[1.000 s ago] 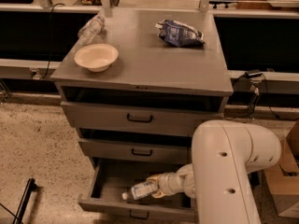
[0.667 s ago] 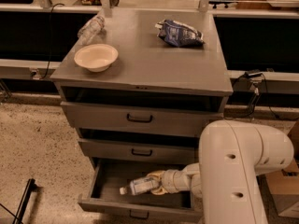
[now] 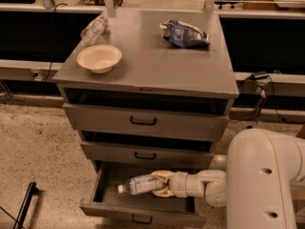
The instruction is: Pick blue plastic bottle from bottom drawer and place on counter
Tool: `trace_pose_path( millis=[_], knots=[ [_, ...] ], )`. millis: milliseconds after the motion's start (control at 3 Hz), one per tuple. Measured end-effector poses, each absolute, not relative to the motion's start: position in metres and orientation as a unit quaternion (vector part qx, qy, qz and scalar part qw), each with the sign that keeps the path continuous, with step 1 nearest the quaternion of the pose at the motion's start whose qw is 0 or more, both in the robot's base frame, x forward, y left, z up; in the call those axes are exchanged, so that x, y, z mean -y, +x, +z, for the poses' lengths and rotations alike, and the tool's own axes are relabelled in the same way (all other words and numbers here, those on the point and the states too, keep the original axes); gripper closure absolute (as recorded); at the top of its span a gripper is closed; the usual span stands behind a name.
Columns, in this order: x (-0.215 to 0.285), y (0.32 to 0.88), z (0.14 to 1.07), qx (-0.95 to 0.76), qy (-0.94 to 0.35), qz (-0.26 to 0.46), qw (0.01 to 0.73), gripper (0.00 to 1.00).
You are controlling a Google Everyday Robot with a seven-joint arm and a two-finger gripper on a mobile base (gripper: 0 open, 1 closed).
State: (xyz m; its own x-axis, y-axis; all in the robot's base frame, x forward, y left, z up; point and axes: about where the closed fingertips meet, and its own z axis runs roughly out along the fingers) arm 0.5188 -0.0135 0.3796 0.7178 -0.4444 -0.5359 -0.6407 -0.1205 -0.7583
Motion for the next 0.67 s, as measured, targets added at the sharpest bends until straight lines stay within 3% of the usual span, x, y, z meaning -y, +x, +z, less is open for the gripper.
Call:
trace_pose_path(
  millis=[667],
  knots=[
    [0.015,0.514,0.411,-0.343,-0.746,0.068,0.567,1.0]
  ],
)
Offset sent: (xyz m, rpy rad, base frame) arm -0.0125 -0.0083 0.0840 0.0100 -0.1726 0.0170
